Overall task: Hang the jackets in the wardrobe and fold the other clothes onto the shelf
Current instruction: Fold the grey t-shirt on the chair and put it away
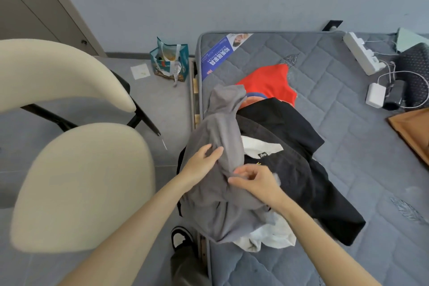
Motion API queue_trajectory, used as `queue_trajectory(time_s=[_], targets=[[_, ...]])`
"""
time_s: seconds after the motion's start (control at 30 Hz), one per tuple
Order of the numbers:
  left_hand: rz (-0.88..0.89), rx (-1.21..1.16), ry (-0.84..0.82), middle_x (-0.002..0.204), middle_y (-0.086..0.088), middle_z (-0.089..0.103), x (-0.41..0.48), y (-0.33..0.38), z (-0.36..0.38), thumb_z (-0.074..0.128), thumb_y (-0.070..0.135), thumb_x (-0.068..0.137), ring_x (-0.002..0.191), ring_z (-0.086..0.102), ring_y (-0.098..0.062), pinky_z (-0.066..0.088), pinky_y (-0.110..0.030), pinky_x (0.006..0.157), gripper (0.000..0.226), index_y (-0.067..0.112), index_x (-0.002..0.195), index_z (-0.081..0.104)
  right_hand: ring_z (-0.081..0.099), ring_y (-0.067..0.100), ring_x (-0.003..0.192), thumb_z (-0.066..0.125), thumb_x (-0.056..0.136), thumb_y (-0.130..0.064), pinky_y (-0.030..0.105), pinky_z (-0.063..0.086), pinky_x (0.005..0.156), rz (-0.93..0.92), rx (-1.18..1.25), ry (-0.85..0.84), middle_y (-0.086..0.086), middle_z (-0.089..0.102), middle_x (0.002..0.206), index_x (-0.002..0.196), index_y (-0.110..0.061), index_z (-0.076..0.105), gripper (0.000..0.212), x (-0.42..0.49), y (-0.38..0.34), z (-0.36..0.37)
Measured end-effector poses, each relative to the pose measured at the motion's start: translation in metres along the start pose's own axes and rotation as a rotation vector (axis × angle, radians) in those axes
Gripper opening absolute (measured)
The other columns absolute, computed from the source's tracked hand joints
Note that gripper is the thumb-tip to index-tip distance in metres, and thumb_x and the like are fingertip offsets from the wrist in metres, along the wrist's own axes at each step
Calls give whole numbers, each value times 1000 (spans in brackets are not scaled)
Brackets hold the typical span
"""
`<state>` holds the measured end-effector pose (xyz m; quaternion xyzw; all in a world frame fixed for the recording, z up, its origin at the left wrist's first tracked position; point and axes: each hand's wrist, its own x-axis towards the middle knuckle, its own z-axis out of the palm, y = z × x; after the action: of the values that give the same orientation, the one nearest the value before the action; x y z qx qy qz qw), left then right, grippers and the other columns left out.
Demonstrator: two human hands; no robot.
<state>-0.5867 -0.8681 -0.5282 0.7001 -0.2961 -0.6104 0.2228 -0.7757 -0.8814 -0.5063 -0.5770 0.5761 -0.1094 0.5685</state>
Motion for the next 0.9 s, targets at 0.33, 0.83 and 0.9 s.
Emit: queue_trajectory(time_s=[0.33,0.83,0.9], targets=[[87,302,246,95,0,64,-4,-49,0,59,21,94,88,54,-15,34,-16,63,14,12,103,63,62,13,81,58,92,-10,36,55,81,236,-39,-46,-4,70,103,98,-24,69,19,-27,31,19],[356,-49,228,79,-4,52,-135,13,-106,50,21,100,77,46,-10,34,-26,72,29,-4,91,61,64,6,76,65,91,-33,20,46,71,66,79,-427,-2,73,83,81,-18,73,20,-28,-117,48],[380,-99,281,82,-7,53,-163,18,-125,48,21,101,79,48,-11,35,-27,73,30,-4,91,61,64,10,77,66,90,-30,22,48,70,-36,145,-400,1,72,83,87,-13,71,18,-41,-152,51]])
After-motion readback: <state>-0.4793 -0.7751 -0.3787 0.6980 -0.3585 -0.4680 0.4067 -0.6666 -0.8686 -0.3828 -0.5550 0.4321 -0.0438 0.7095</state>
